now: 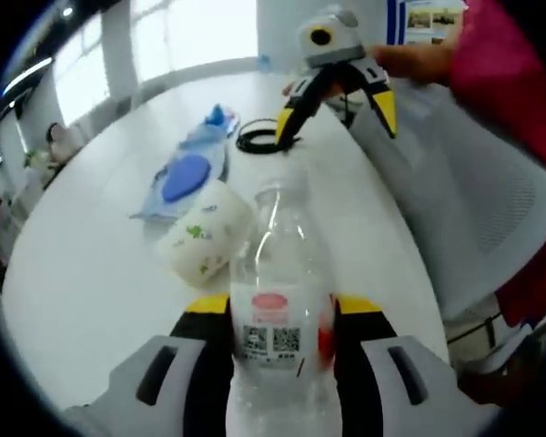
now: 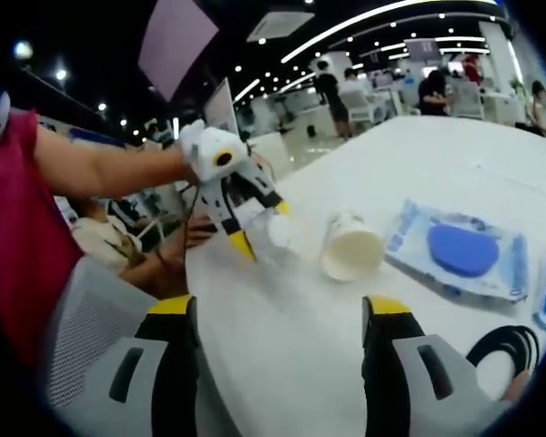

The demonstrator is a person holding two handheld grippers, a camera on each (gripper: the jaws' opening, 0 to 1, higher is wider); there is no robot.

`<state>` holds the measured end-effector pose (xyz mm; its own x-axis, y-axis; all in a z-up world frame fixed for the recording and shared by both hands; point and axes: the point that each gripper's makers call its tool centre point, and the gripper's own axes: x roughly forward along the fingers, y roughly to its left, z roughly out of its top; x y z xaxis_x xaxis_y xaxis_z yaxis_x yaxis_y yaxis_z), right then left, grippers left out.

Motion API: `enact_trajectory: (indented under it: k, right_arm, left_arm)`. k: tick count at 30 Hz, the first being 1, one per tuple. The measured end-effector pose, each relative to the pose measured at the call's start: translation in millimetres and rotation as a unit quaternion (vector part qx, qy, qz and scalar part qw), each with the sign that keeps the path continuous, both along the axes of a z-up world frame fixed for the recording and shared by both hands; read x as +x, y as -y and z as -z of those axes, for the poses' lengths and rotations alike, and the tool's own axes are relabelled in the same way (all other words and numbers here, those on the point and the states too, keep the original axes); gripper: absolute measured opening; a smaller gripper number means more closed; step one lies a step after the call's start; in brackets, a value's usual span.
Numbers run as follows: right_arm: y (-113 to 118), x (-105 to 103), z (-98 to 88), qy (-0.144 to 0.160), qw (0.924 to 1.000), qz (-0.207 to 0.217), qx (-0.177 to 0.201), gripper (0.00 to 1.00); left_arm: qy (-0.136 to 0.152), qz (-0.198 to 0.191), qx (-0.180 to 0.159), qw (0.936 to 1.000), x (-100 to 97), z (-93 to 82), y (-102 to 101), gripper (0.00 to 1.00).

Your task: Arrange the tabletop items into an orderly group along one side of the table until the central work area is clear of visible clutter.

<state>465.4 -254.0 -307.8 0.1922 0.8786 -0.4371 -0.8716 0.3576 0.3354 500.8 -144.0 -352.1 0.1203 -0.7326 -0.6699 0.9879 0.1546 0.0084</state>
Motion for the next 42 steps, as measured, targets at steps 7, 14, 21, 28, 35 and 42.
enact_trajectory:
  k: [7, 14, 21, 28, 35, 42]
  right_arm:
    - [-1.9, -1.8, -3.1, 0.005, 1.0, -0.004, -0.001, 0.73]
    - [-3.4, -4.1, -4.6, 0.007, 1.0, -0.007, -0.002, 0.73]
    - [-4.3, -6.0, -6.0, 0.009, 0.9999, -0.01, -0.005, 0.72]
    - [-5.7, -8.8, -5.6, 0.009, 0.9998, -0.015, -0.013, 0.72]
    - [-8.0, -10.7, -6.6, 0.009, 0.9995, -0.022, -0.021, 0.72]
    - [-16.9, -8.1, -16.7, 0.025, 0.9993, -0.024, -0.016, 0.71]
  left_arm:
    - [0.003, -0.042, -0.037, 0.9984, 5.1, -13.9, -5.2, 0.39]
    - [0.004, -0.074, -0.071, 0.9947, 6.8, -23.6, -7.3, 0.39]
    - [0.003, -0.12, -0.149, 0.9816, 14.6, -37.1, -7.8, 0.39]
    - [0.003, -0.165, -0.222, 0.961, 16.4, -41.6, -4.2, 0.39]
    - [0.018, -0.182, -0.275, 0.9437, 14.3, -44.2, -1.9, 0.39]
    - [0.017, -0.205, -0.277, 0.9386, 11.4, -39.6, -10.8, 0.39]
